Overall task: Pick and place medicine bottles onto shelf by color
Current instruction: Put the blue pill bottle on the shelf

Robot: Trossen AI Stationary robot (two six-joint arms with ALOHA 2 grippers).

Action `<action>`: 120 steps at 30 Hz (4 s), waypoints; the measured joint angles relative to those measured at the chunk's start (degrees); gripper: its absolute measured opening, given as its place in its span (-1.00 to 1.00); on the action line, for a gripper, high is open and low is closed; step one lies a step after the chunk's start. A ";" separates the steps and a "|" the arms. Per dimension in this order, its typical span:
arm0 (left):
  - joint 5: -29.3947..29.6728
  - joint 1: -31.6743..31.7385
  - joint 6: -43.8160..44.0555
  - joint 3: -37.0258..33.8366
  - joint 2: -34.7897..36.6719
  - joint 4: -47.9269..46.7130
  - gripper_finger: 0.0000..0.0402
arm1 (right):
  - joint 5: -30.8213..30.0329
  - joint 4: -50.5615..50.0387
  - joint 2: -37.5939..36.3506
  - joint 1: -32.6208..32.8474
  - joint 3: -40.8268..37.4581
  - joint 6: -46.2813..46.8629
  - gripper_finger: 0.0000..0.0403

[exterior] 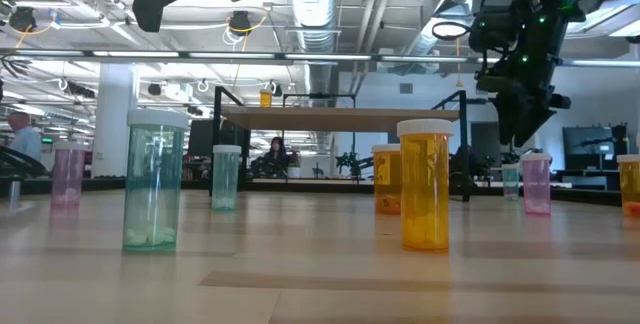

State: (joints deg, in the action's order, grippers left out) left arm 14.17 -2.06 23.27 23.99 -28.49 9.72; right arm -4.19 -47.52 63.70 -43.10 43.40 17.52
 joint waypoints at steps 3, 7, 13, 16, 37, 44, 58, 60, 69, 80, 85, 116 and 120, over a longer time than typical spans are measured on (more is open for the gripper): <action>0.00 0.02 0.00 0.00 0.02 0.30 0.16 | 0.00 0.97 0.00 -1.04 0.00 -0.35 0.05; 0.00 0.02 0.00 0.00 0.01 0.28 0.16 | -0.02 1.30 0.02 -3.13 0.00 -1.37 0.06; -0.02 0.01 0.00 0.00 0.00 0.28 0.16 | 0.03 1.34 0.02 -4.63 0.00 -2.45 0.06; -0.02 0.02 0.00 0.00 0.00 0.25 0.16 | 0.24 1.35 0.02 -4.60 0.00 -2.63 0.06; 0.66 0.01 0.11 0.00 0.01 0.25 0.16 | 1.40 13.35 0.07 -5.11 -8.39 -3.06 0.17; 0.76 0.02 0.11 0.00 0.00 0.26 0.16 | 1.27 13.54 0.07 -7.29 -8.37 -3.08 0.17; 0.81 0.02 0.11 0.00 0.01 0.26 0.16 | 1.27 15.14 1.87 -6.22 -8.35 -3.89 0.11; 0.81 0.01 0.11 0.00 0.01 0.25 0.16 | 1.27 15.48 3.03 -5.83 -8.35 -3.91 0.12; 0.81 0.02 0.11 0.00 0.02 0.25 0.16 | 1.25 17.35 6.38 -5.68 -8.33 -4.16 0.02; 0.80 0.01 0.11 0.00 0.01 0.25 0.16 | 1.22 17.13 6.47 -5.68 -8.33 -4.55 -0.31; 0.79 0.00 0.10 0.00 0.00 0.25 0.16 | 1.16 16.58 6.10 -5.68 -8.33 -4.57 -0.36; 1.53 0.02 0.09 0.00 0.00 0.25 0.16 | 1.20 -1.96 -6.40 -4.47 14.52 -3.91 -0.32; 1.81 0.01 0.09 0.00 0.00 0.25 0.16 | 1.23 -1.71 -6.25 -4.47 18.93 -3.91 -0.30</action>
State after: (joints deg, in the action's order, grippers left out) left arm 15.99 -2.05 23.35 23.99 -28.49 9.98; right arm -2.96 -49.23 57.45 -47.57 62.33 13.61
